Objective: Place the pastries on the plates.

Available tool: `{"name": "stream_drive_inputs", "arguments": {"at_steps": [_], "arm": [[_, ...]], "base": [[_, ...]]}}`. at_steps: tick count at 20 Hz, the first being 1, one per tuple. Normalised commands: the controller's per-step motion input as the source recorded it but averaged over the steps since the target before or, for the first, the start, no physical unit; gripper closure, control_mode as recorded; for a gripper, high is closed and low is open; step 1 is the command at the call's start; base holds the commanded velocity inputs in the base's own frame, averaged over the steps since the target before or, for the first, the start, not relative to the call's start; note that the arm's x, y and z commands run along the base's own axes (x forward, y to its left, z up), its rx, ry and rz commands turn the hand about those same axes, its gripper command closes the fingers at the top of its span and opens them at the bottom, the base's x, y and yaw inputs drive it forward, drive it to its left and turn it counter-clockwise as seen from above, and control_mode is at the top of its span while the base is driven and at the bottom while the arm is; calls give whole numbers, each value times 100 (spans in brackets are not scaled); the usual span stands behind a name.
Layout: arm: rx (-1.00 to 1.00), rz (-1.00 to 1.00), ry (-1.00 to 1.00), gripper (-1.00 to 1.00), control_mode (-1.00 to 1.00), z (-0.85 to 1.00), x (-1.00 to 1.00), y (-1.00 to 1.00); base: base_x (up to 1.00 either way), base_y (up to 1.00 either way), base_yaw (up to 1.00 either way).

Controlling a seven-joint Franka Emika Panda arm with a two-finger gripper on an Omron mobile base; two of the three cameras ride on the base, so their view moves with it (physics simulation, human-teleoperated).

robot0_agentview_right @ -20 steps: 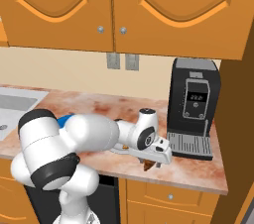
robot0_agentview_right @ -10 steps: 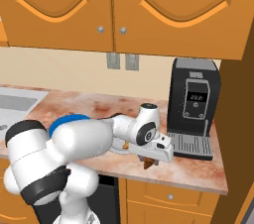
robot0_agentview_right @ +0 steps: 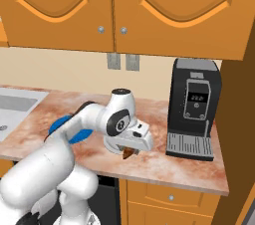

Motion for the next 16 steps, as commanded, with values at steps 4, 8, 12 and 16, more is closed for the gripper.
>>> {"name": "stream_drive_inputs", "arguments": {"at_steps": [4,8,12,16], "arm": [[-6,3,-6,100,-100,28,4,100],[-1,0,0,100,-100,22,28,94],[-2,0,0,100,-100,11,35,94],[0,0,2,100,-100,3,41,77]], "base": [[0,0,0],[0,0,0],[0,0,0],[0,0,0]]}}
